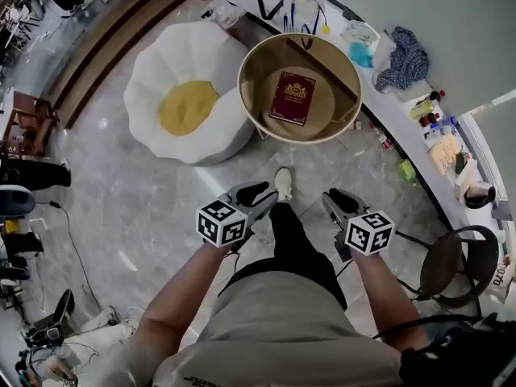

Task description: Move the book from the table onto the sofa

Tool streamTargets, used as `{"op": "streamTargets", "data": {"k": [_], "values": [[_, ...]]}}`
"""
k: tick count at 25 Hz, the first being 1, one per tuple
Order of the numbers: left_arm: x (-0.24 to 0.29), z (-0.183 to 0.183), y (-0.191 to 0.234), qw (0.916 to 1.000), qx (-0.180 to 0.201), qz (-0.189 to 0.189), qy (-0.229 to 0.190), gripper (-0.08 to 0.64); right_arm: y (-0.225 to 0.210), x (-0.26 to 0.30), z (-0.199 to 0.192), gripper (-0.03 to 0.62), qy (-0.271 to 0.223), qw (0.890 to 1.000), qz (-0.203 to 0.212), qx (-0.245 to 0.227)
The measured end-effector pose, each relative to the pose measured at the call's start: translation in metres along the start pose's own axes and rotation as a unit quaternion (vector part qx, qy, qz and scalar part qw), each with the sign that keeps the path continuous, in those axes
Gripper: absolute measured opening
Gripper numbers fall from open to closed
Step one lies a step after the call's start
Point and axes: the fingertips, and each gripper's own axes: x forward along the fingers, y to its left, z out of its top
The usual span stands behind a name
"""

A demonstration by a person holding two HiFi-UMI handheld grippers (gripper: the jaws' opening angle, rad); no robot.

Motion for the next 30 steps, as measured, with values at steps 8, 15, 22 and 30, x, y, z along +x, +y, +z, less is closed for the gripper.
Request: {"op": "streamTargets", "data": {"k": [8, 15, 22, 30], "values": [[0.080, 0.027, 0.147, 0.9963, -0.033, 0.027, 0.074, 0.149, -0.110, 0.161, 0.056, 0.109, 0.027, 0.998, -0.017, 0.053], [0.172, 0.035, 0.264, 0.9928, -0.052, 0.033, 0.103, 0.179, -0.201, 0.276, 0.071, 0.161, 0.043, 0.992, -0.028, 0.113], [0.251, 0.009, 0.357, 0.9899, -0.049, 0.037, 0.127, 0.203, -0.272, 0.351, 0.045, 0.178, 0.053, 0.985, -0.059, 0.156], [0.291, -0.022, 0.412, 0.9863, -0.091, 0.023, 0.135, 0.222, -0.297, 0.386, 0.026, 0.181, 0.036, 0.975, -0.055, 0.212]]}}
